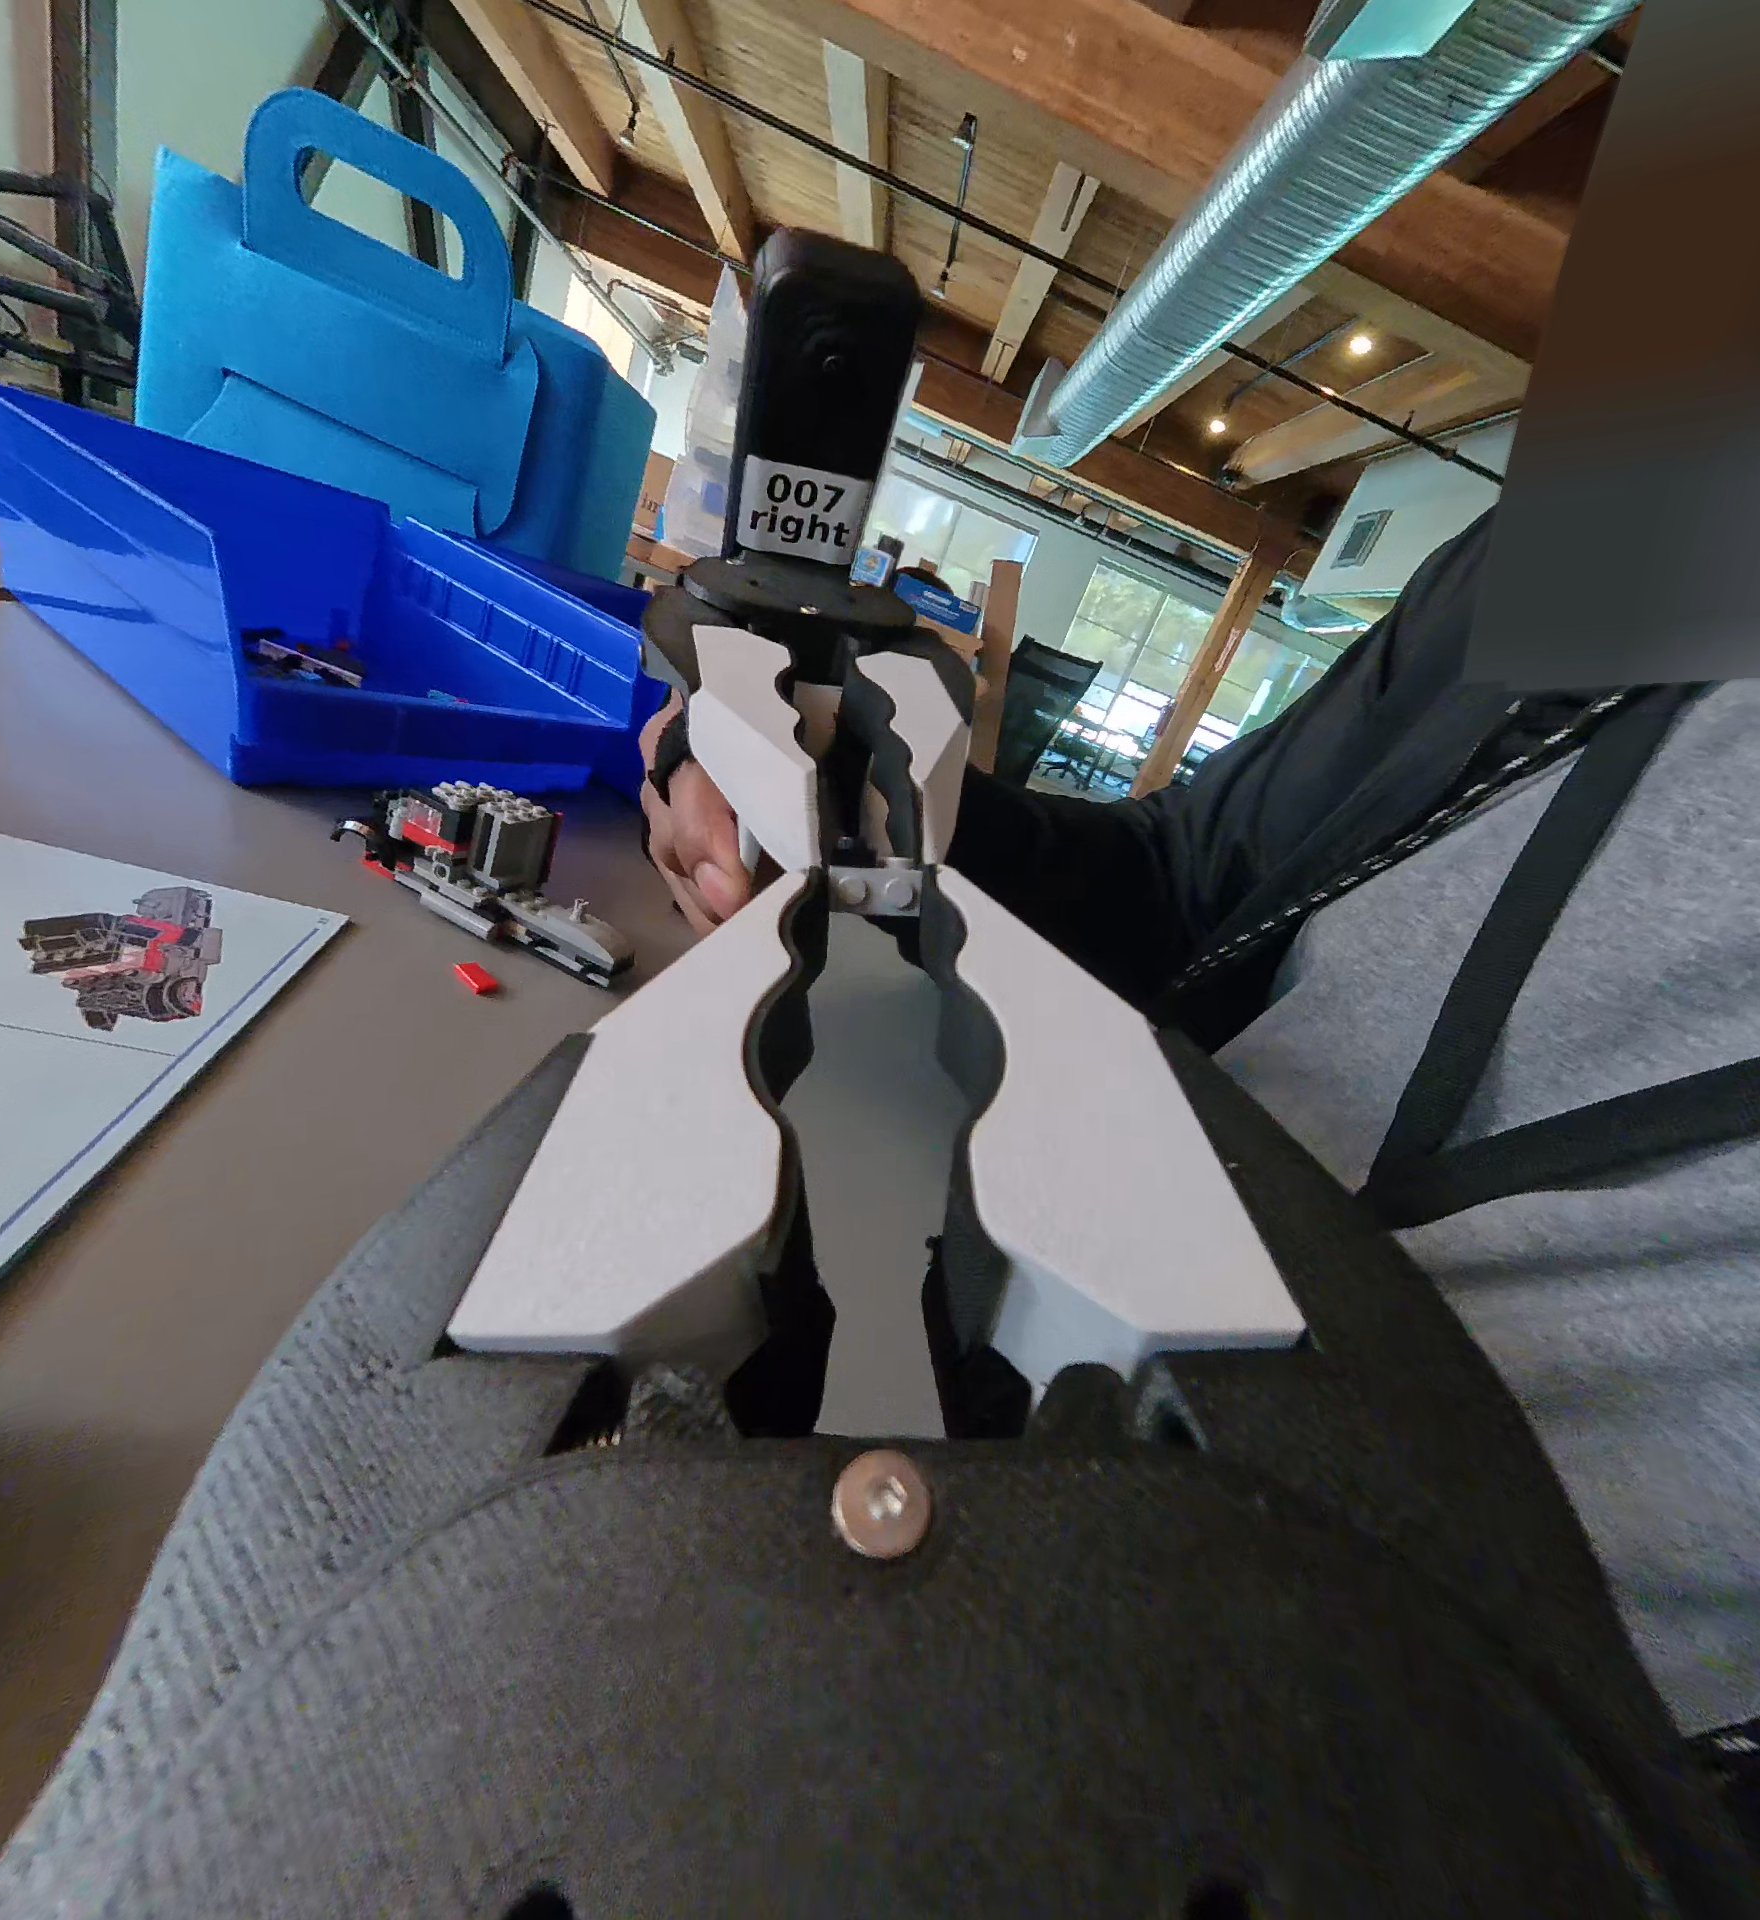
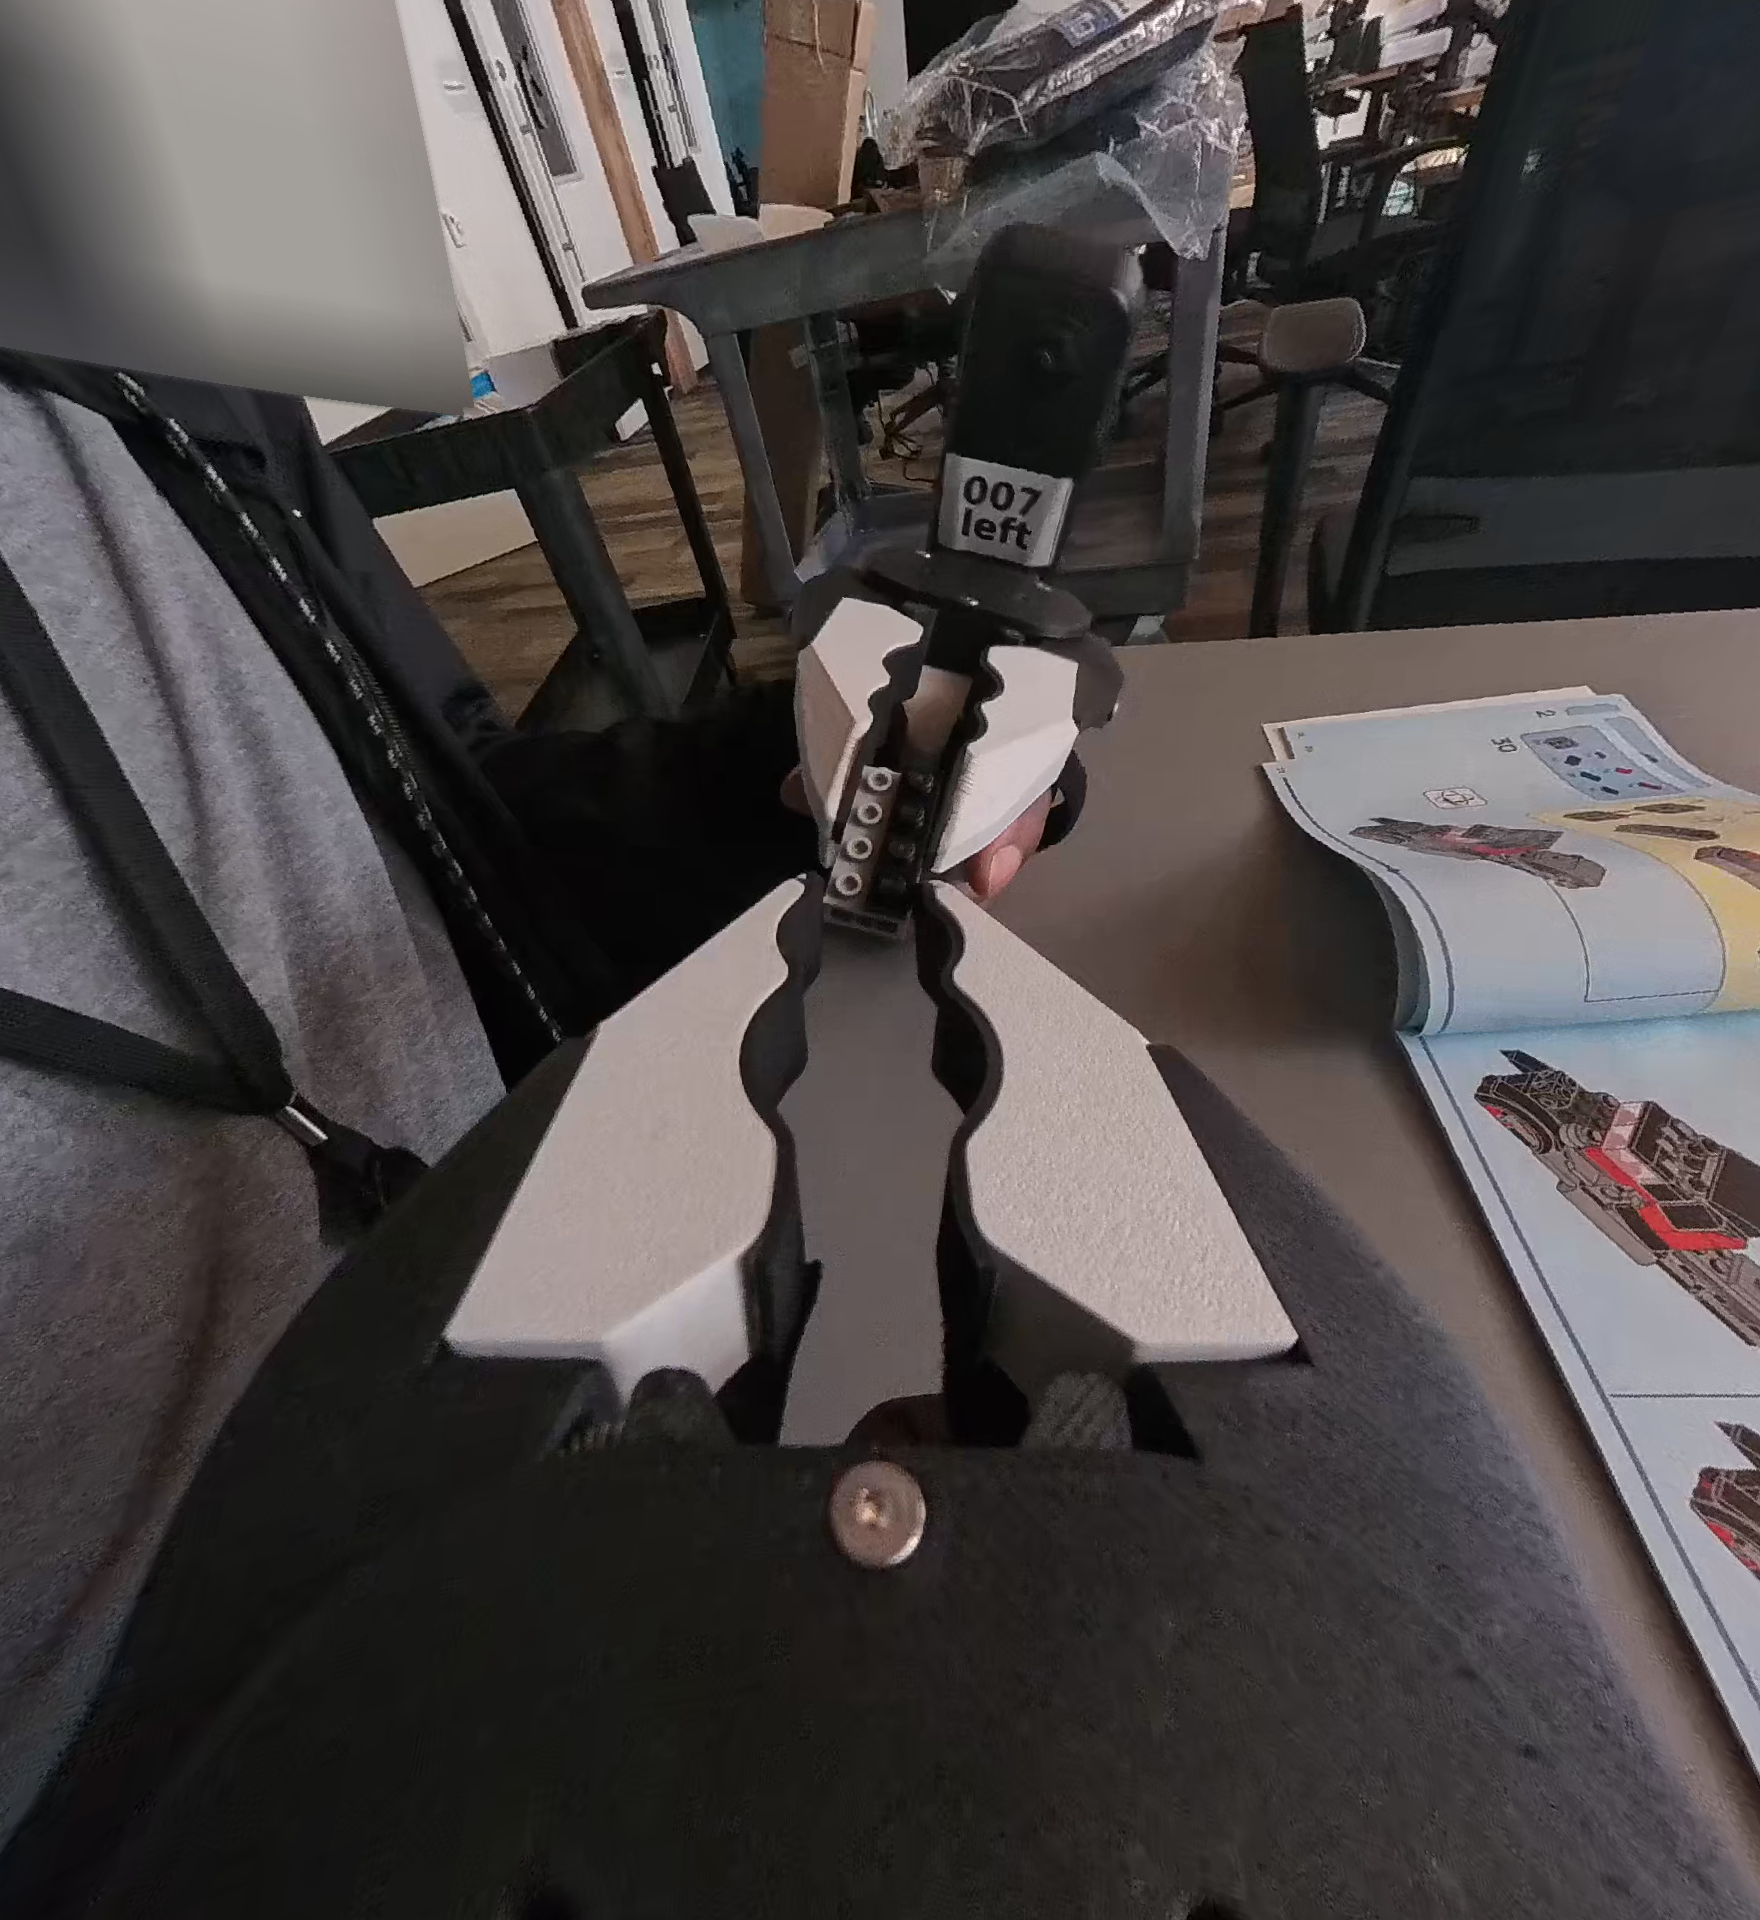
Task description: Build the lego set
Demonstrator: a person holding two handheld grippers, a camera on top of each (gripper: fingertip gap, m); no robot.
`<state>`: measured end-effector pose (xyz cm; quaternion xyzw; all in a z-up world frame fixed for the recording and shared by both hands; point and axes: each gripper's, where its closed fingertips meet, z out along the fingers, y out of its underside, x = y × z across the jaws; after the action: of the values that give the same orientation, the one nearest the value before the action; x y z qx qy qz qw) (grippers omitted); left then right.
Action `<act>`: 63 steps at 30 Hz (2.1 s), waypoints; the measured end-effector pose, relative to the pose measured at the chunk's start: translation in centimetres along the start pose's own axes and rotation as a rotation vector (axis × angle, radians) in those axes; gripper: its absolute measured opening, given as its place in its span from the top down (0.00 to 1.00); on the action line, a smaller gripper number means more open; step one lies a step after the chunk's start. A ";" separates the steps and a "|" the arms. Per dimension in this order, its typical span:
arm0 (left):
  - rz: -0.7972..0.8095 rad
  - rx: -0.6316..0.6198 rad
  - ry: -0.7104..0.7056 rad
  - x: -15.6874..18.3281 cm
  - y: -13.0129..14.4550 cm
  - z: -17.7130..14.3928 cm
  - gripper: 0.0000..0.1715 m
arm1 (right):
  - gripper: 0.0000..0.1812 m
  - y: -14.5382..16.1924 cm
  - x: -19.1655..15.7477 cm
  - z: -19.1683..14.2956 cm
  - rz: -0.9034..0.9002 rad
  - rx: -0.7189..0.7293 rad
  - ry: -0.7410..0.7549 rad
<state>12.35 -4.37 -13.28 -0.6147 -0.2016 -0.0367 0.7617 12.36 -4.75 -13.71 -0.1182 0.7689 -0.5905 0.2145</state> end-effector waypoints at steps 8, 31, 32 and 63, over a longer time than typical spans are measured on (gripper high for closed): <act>0.066 0.009 -0.096 -1.3 -0.5 -0.6 0.90 | 0.90 -0.2 1.4 -0.2 0.069 0.040 0.074; 0.041 0.047 -0.247 -3.6 -1.6 -3.4 0.90 | 0.90 10.1 4.5 1.7 -0.068 -0.502 0.334; 0.036 0.051 -0.251 -3.7 -1.6 -3.4 0.90 | 0.90 9.2 4.6 1.7 -0.057 -0.447 0.336; -0.079 0.152 -0.311 -5.7 -2.9 -6.1 0.90 | 0.88 9.9 11.1 -0.5 0.065 -0.512 0.693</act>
<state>7.89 -11.98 -13.64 -0.5454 -0.3431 0.0442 0.7635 3.05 -6.40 -25.21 0.0617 0.9206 -0.3784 -0.0742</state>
